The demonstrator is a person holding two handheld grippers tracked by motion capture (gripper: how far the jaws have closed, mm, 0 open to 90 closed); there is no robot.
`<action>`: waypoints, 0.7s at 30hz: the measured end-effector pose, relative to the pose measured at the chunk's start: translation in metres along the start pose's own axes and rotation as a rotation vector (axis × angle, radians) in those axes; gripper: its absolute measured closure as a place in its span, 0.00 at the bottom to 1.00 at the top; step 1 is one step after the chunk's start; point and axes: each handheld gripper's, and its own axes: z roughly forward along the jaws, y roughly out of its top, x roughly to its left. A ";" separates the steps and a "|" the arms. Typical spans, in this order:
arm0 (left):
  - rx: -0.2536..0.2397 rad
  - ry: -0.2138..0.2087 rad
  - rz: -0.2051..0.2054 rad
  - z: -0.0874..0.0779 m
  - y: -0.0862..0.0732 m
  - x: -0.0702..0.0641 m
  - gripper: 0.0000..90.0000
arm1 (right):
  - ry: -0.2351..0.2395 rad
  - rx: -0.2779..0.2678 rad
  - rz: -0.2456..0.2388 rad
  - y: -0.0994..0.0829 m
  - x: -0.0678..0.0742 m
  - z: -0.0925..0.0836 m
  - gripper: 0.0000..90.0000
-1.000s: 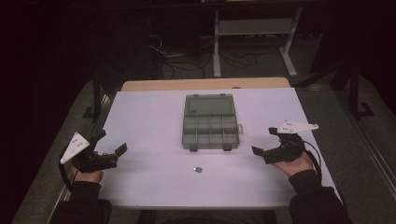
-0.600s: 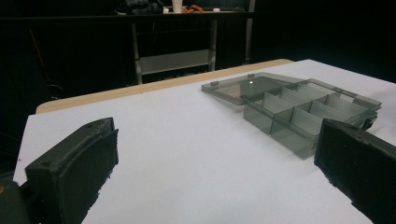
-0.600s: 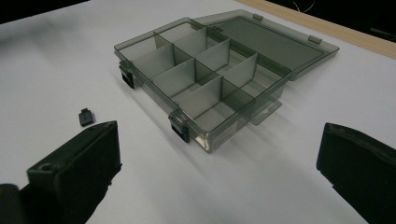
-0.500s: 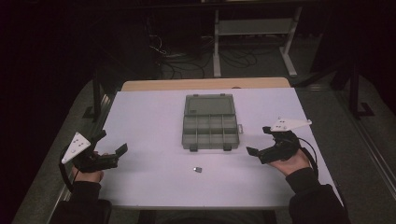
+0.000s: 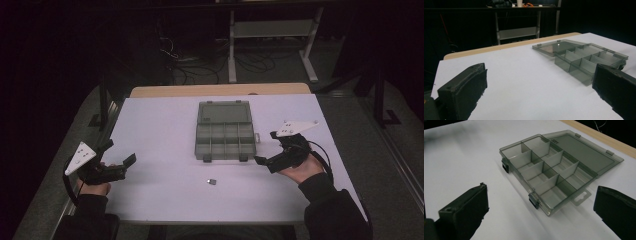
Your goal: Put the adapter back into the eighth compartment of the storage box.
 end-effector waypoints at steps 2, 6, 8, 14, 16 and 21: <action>0.001 0.001 -0.001 0.000 0.000 0.000 0.00 | 0.009 0.011 -0.010 0.005 0.002 0.002 0.00; 0.001 0.001 -0.002 0.000 0.000 0.000 0.00 | 0.019 0.027 -0.028 0.010 0.005 0.006 0.00; 0.001 0.000 -0.003 0.000 0.000 0.000 0.00 | 0.024 0.035 -0.033 0.011 0.006 0.009 0.00; 0.003 0.000 -0.003 0.000 0.000 0.000 0.00 | 0.032 0.054 -0.049 0.016 0.009 0.014 0.00; 0.003 0.000 -0.003 0.000 0.000 0.000 0.00 | 0.035 0.055 -0.051 0.017 0.009 0.015 0.00; -0.001 -0.003 -0.004 0.000 0.000 0.000 0.00 | 0.046 0.067 -0.062 0.019 0.011 0.019 0.00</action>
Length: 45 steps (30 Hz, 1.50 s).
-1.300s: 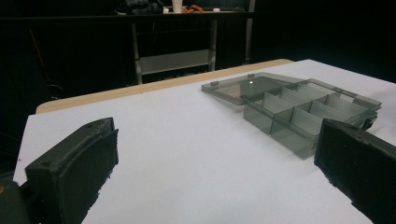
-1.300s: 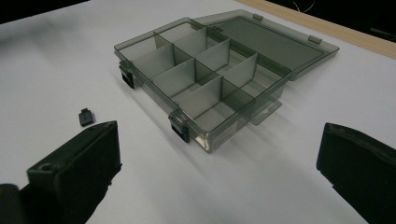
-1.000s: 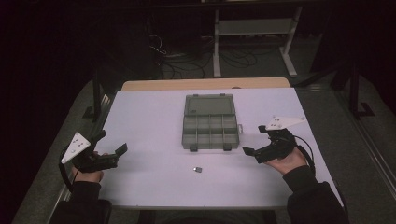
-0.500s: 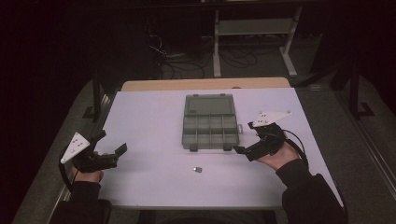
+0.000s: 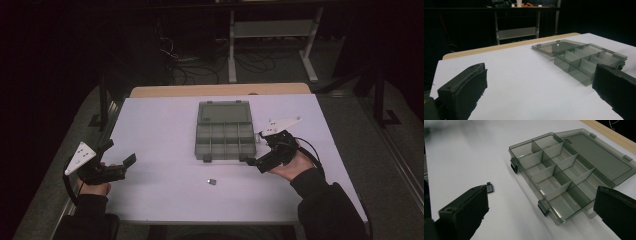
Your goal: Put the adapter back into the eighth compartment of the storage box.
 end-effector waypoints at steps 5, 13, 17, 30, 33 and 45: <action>0.003 0.002 0.002 0.001 0.000 0.000 0.00 | 0.012 0.012 -0.006 0.002 0.002 0.003 0.00; 0.001 0.002 0.001 0.000 0.000 0.000 0.00 | 0.030 0.034 -0.030 0.011 0.007 0.012 0.00; -0.003 0.006 0.000 0.000 0.000 0.001 0.00 | 0.036 0.042 -0.039 0.012 0.009 0.015 0.00; 0.001 0.006 -0.001 0.000 0.000 0.001 0.00 | 0.066 0.078 -0.061 0.018 0.014 0.030 0.00; 0.005 0.008 0.002 0.001 0.000 0.001 0.00 | 0.077 0.097 -0.067 0.020 0.017 0.036 0.00; 0.003 0.011 0.002 0.000 0.000 0.001 0.00 | 0.107 0.150 -0.104 0.022 0.027 0.053 0.00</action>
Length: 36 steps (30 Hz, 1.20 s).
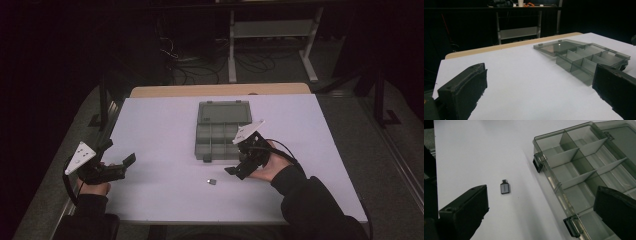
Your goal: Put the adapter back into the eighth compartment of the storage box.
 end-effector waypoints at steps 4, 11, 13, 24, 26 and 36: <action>0.000 0.002 0.001 0.000 0.000 0.000 0.00 | 0.013 0.015 -0.011 0.002 0.003 0.006 0.00; 0.005 0.001 0.002 0.001 0.000 0.000 0.00 | 0.032 0.040 -0.026 0.005 0.006 0.013 0.00; 0.005 0.001 0.002 0.001 0.000 0.000 0.00 | 0.033 0.043 -0.028 0.005 0.007 0.014 0.00; 0.006 -0.003 0.005 0.001 0.000 -0.001 0.00 | 0.056 0.086 -0.054 0.008 0.012 0.027 0.00; 0.006 -0.003 0.005 0.001 0.000 -0.001 0.00 | 0.059 0.093 -0.058 0.008 0.013 0.029 0.00; -0.002 -0.008 0.006 0.000 0.000 -0.001 0.00 | 0.078 0.137 -0.086 0.009 0.018 0.043 0.00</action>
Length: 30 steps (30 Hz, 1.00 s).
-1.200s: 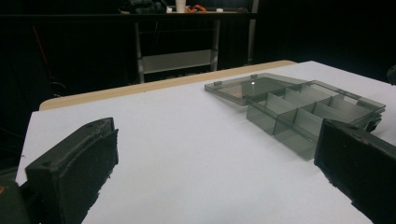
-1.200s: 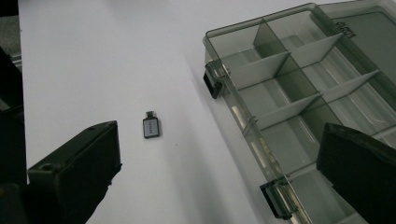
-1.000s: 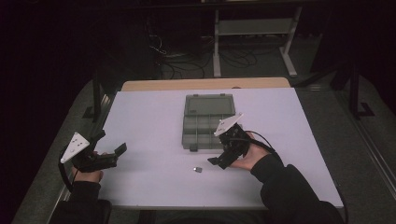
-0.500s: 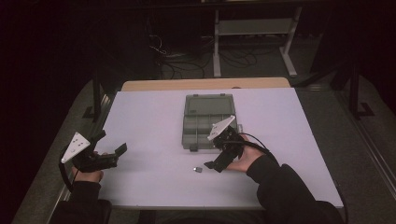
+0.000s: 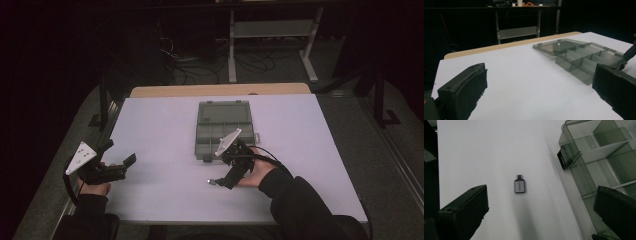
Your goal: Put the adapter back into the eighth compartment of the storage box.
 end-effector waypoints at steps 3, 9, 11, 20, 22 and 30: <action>-0.002 -0.001 -0.001 0.000 0.000 0.000 0.00 | 0.003 0.015 -0.009 0.001 0.001 0.003 0.00; 0.006 0.000 0.001 0.000 0.000 0.000 0.00 | 0.019 0.043 -0.020 0.004 0.005 0.014 0.00; 0.006 0.000 0.001 0.000 0.000 0.000 0.00 | 0.023 0.052 -0.023 0.005 0.006 0.017 0.00; 0.005 -0.001 0.000 0.000 0.000 0.000 0.00 | 0.040 0.077 -0.034 0.007 0.010 0.026 0.00; 0.006 -0.001 0.000 0.000 0.000 0.000 0.00 | 0.044 0.076 -0.043 0.007 0.010 0.028 0.00; 0.006 -0.002 0.000 0.001 0.000 0.000 0.00 | 0.067 0.087 -0.052 0.009 0.010 0.034 0.07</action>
